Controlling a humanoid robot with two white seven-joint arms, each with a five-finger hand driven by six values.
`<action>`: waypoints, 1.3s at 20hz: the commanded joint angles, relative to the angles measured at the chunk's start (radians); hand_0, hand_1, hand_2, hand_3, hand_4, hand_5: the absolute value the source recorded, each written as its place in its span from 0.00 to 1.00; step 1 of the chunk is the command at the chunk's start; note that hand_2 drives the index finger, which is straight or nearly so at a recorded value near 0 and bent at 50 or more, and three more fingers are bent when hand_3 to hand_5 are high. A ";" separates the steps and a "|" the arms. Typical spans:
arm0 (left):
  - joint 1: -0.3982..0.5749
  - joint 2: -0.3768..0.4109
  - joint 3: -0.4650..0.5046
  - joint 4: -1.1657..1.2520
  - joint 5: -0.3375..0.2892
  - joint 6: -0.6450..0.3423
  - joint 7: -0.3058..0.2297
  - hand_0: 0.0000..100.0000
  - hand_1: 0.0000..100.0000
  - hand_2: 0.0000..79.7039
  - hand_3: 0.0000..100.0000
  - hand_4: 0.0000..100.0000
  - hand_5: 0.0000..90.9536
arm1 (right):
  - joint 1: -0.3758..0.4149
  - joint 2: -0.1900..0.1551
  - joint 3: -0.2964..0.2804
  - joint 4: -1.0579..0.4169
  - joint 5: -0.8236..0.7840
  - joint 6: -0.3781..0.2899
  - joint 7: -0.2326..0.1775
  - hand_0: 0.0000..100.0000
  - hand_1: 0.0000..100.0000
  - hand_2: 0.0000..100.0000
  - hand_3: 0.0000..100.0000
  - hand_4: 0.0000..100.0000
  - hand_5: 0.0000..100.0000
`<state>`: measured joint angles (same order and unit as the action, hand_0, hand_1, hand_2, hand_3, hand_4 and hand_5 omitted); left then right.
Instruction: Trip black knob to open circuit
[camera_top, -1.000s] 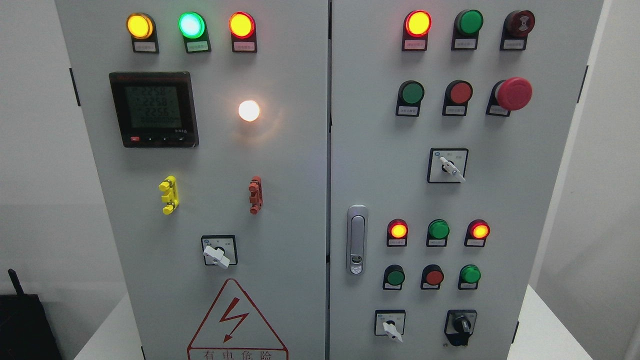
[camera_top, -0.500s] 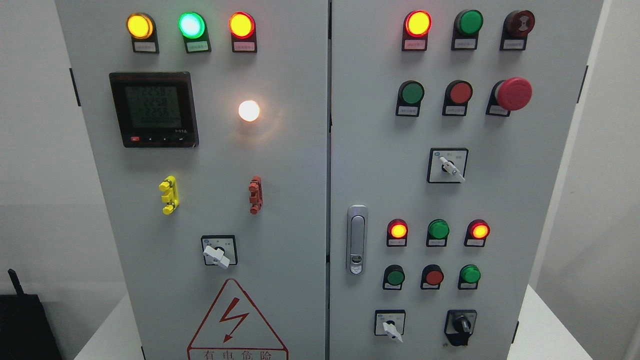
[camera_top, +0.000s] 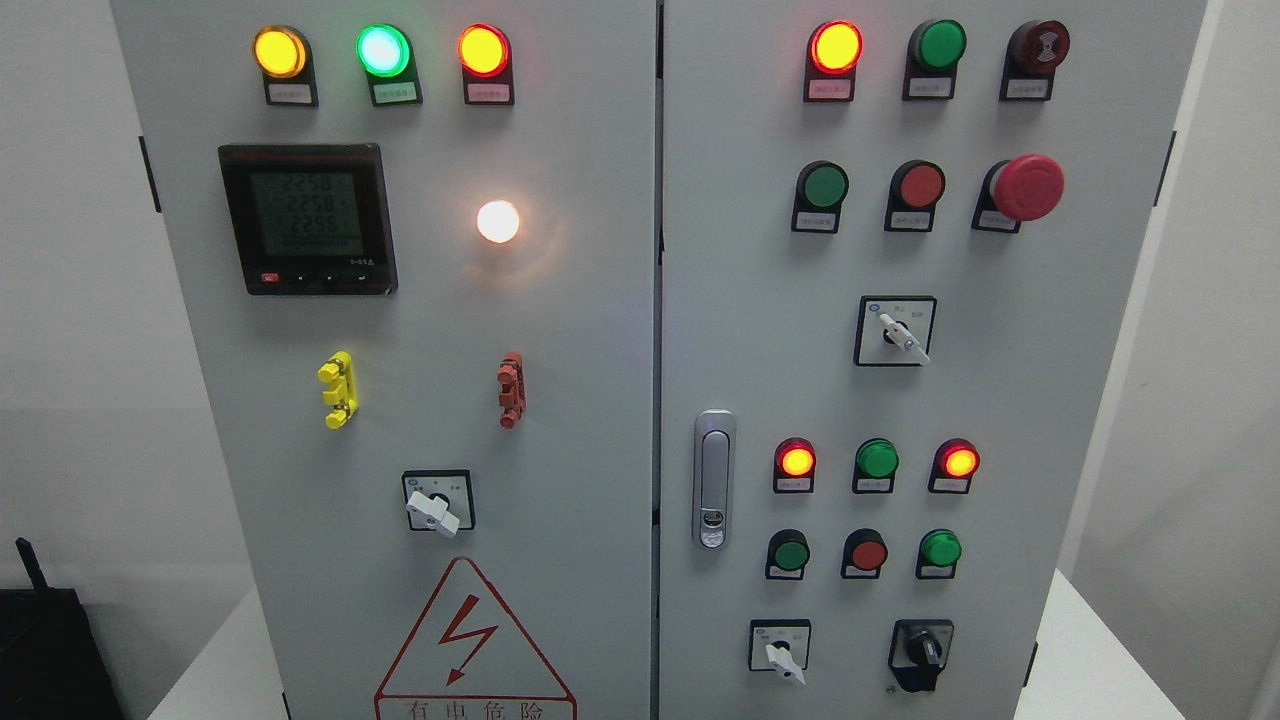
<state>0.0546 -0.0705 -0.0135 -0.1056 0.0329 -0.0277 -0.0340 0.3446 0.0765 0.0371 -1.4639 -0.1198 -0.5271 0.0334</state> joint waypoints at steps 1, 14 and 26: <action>-0.002 -0.002 0.001 0.000 0.002 -0.001 0.000 0.12 0.39 0.00 0.00 0.00 0.00 | -0.010 -0.001 0.001 -0.055 -0.003 -0.007 0.005 0.59 0.74 0.00 0.84 0.82 0.87; -0.004 -0.002 0.001 0.000 0.002 -0.001 0.000 0.12 0.39 0.00 0.00 0.00 0.00 | -0.055 -0.003 -0.016 -0.193 0.003 0.079 0.005 0.69 0.77 0.00 0.88 0.94 0.99; -0.004 -0.002 0.001 0.000 0.002 -0.001 0.000 0.12 0.39 0.00 0.00 0.00 0.00 | -0.164 -0.034 -0.065 -0.226 -0.004 0.170 0.005 0.72 0.80 0.00 0.89 0.96 0.99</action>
<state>0.0546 -0.0706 -0.0135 -0.1056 0.0329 -0.0277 -0.0340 0.2011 0.0475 -0.0146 -1.6635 -0.1195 -0.3587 0.0337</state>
